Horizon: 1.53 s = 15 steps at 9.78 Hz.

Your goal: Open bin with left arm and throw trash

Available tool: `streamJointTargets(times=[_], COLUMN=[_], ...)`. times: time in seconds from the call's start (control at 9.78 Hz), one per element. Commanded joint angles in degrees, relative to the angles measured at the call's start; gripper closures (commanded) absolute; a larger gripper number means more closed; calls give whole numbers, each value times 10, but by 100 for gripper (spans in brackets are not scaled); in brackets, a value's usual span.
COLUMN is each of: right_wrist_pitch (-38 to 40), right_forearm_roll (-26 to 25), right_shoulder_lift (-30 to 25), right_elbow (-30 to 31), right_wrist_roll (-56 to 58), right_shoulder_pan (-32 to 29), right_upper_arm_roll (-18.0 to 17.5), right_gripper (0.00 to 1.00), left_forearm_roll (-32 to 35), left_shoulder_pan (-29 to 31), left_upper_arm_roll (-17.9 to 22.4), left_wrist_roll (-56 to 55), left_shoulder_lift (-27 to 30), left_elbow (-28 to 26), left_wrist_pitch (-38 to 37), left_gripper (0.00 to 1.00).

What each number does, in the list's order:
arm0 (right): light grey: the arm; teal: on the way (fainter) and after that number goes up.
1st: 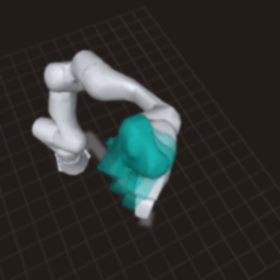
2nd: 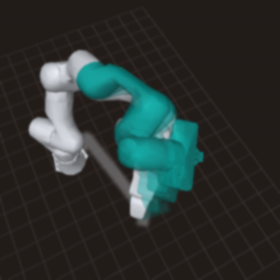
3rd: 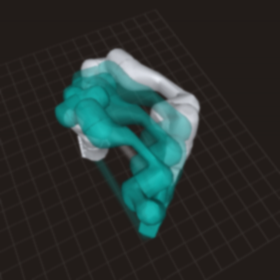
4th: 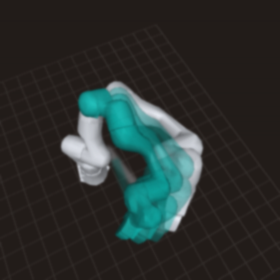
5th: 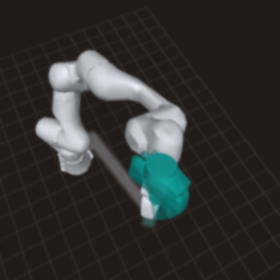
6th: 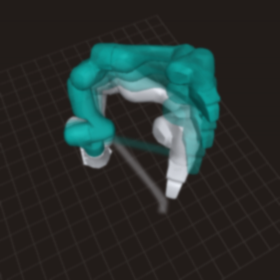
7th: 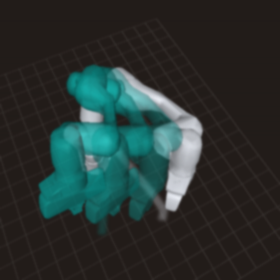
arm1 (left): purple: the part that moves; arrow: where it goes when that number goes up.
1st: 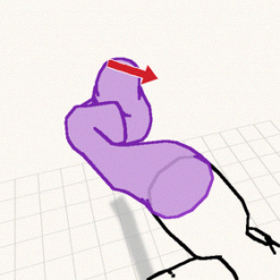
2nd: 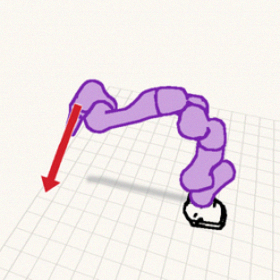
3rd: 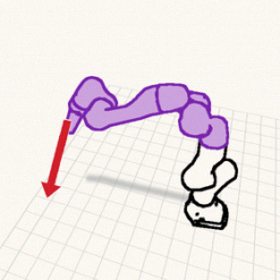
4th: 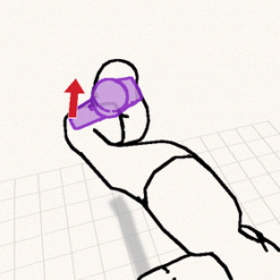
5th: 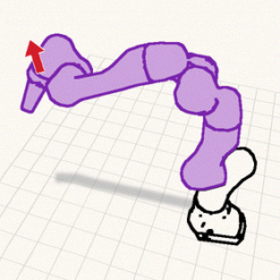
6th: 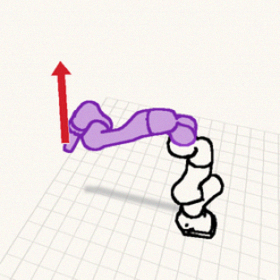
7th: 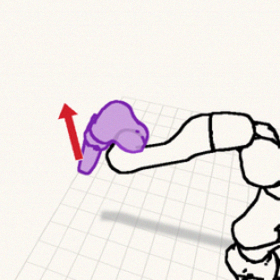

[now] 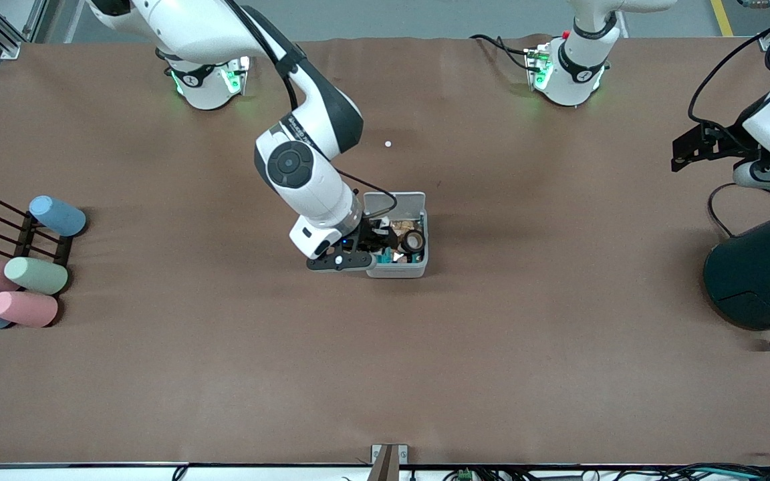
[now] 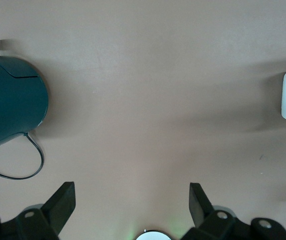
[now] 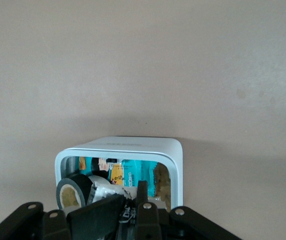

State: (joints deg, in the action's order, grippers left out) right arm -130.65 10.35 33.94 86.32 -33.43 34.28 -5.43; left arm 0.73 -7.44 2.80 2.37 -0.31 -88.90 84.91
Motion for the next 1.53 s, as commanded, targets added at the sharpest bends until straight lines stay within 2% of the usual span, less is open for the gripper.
streamJointTargets(times=[0.0, 0.31, 0.41, 0.61, 0.82, 0.92, 1.12, 1.43], right_wrist_pitch=[-6, 0, 0, -1, -2, -2, -2, 3], right_forearm_roll=[-1, -36, -35, -33, -30, -28, -26, -26], right_shoulder_lift=[18, 24, 25, 25, 25, 24, 24, 21], right_elbow=[-4, -3, -3, -3, -4, -4, -6, -22], right_wrist_roll=[-1, -1, -1, -3, -3, -5, -5, -1], right_shoulder_pan=[22, 25, 26, 26, 26, 25, 24, 17], right_upper_arm_roll=[6, 6, 6, 6, 6, 6, 5, 6], right_gripper=[87, 85, 77, 34, 20, 8, 4, 3], left_forearm_roll=[-7, -2, -1, -1, 1, 1, 1, -7], left_shoulder_pan=[-1, -1, -1, -1, -1, -1, 0, -2], left_upper_arm_roll=[4, 8, 8, 7, 7, 7, 7, 4], left_wrist_roll=[5, 4, 4, 0, 2, 3, 4, 4], left_shoulder_lift=[5, 5, 5, 4, -2, -2, 0, 0], left_elbow=[6, 7, 7, 7, 7, 7, 7, 17], left_wrist_pitch=[-12, -12, -11, -12, -11, -11, -11, -11], left_gripper=[0, 0, 0, 0, 0, 0, 0, 0])
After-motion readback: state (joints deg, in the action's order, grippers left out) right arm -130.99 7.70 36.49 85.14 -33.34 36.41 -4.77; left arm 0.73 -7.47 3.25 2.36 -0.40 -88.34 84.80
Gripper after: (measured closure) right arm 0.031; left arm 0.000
